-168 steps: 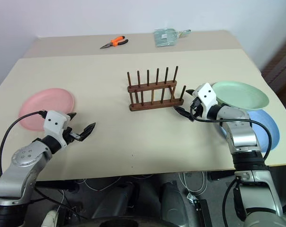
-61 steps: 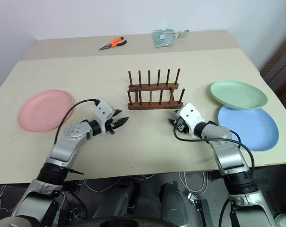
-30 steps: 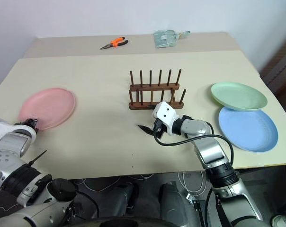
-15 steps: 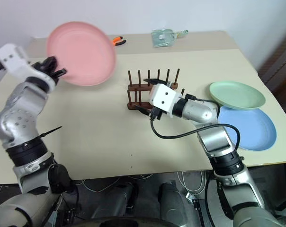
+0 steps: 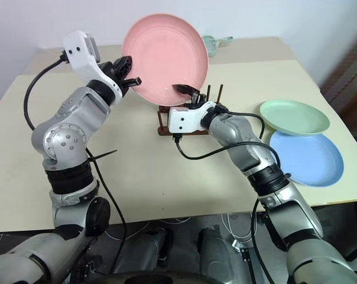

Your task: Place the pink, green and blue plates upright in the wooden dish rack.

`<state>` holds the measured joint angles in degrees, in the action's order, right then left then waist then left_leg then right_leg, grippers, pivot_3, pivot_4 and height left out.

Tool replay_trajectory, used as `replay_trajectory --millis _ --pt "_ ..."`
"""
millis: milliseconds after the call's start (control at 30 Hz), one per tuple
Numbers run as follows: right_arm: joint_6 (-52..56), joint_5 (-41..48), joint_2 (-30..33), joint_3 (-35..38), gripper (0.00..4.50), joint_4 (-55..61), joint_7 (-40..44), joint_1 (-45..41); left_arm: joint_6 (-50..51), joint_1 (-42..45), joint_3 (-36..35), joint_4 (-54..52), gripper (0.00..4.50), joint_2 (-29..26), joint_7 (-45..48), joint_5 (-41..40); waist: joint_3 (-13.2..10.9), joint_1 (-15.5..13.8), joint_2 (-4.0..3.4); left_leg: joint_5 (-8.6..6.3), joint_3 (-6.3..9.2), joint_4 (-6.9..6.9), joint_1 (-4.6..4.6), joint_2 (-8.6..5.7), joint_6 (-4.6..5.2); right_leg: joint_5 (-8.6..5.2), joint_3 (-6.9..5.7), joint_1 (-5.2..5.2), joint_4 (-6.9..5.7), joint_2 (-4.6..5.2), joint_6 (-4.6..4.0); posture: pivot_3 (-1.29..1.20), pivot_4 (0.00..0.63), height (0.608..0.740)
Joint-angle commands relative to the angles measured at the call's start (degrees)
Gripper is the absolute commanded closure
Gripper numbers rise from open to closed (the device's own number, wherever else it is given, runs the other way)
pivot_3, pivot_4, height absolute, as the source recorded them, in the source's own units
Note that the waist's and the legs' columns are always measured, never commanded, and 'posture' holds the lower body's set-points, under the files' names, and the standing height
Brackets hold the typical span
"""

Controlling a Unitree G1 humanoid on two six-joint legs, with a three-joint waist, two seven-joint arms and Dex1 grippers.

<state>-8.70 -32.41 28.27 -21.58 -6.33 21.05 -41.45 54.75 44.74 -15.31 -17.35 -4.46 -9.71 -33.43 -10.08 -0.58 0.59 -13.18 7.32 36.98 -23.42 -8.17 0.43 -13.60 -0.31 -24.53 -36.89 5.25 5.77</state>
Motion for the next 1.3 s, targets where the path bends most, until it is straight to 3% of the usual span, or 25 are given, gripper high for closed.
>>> replay_trajectory --millis 33,100,333,500,567,800,900,1000,1300 --pt "-1.27 -2.73 0.29 1.34 3.44 1.08 -3.66 0.15 -0.14 0.04 -0.31 -2.71 4.5 0.95 0.18 -1.76 0.0 -0.03 0.01 0.01 0.0 0.02 0.0 0.0 -0.01 0.0 0.01 -0.01 -0.02 -0.04 0.0 0.0 0.15 0.74" --pt "-1.47 -3.85 0.27 1.61 4.46 1.07 -4.83 0.51 -0.41 0.01 -0.96 -2.49 3.78 1.91 0.22 -2.64 0.0 -0.03 0.02 0.01 -0.03 0.02 0.0 0.0 -0.02 0.0 0.03 -0.02 -0.05 -0.05 0.0 0.0 0.15 0.74" --pt "-1.46 -4.36 1.57 4.57 4.5 5.85 -5.54 2.51 -5.84 4.48 -7.98 -1.45 0.45 4.47 -1.56 -8.19 -0.05 -0.12 0.08 0.01 -0.06 0.04 -0.01 0.01 -0.02 0.0 0.05 -0.03 -0.04 -0.07 0.0 0.0 0.15 0.74" --pt "0.61 -0.36 3.2 10.41 4.5 13.14 -3.6 6.3 -8.85 0.97 -3.13 -1.44 0.45 -5.46 4.6 -2.02 -0.05 0.06 0.07 0.02 -0.11 0.01 0.03 0.04 -0.04 0.0 0.13 -0.05 -0.08 -0.13 0.0 0.0 0.15 0.74" --pt "3.26 5.71 1.57 14.66 4.5 16.16 -2.56 7.76 -10.54 -1.83 -1.38 -1.74 0.45 -8.9 8.61 -0.87 -0.05 0.01 0.06 0.02 -0.13 -0.02 0.05 0.04 -0.04 0.0 0.19 -0.07 -0.11 -0.15 -0.01 0.0 0.15 0.74" --pt "33.84 48.7 -12.34 31.55 4.5 30.84 3.25 9.27 -19.92 -18.15 7.96 -5.6 0.45 -19.86 31.23 1.19 -0.07 0.11 -0.03 -0.02 -0.12 -0.06 0.05 0.09 0.02 0.0 0.26 -0.06 -0.07 -0.13 -0.05 0.0 0.15 0.74" --pt "44.02 59.6 -13.71 34.92 4.5 34.85 2.44 10.28 -22.83 -24.11 10.92 -6.58 0.45 -22.19 38.54 1.43 -0.08 0.02 -0.08 -0.17 -0.12 -0.11 0.05 0.11 0.28 0.01 0.26 -0.09 -0.04 -0.07 -0.1 0.0 0.15 0.74" --pt "48.45 64.21 -13.65 36.22 4.5 36.04 0.56 11.21 -24.48 -28.15 13.15 -8.19 0.45 -22.81 42.86 1.11 -0.11 -0.06 -0.12 -0.24 -0.12 -0.15 0.04 0.1 0.39 0.02 0.26 -0.11 -0.04 -0.03 -0.13 0.0 0.15 0.74" --pt "49.22 65.19 -12.83 36.64 4.5 32.22 -3.74 12.84 -23.58 -32.49 16.99 -11.59 0.45 -21.35 44.84 0.71 -0.12 -0.04 -0.18 -0.24 -0.15 -0.17 0.04 0.1 0.42 0.02 0.26 -0.13 -0.02 0.01 -0.12 0.0 0.15 0.74"
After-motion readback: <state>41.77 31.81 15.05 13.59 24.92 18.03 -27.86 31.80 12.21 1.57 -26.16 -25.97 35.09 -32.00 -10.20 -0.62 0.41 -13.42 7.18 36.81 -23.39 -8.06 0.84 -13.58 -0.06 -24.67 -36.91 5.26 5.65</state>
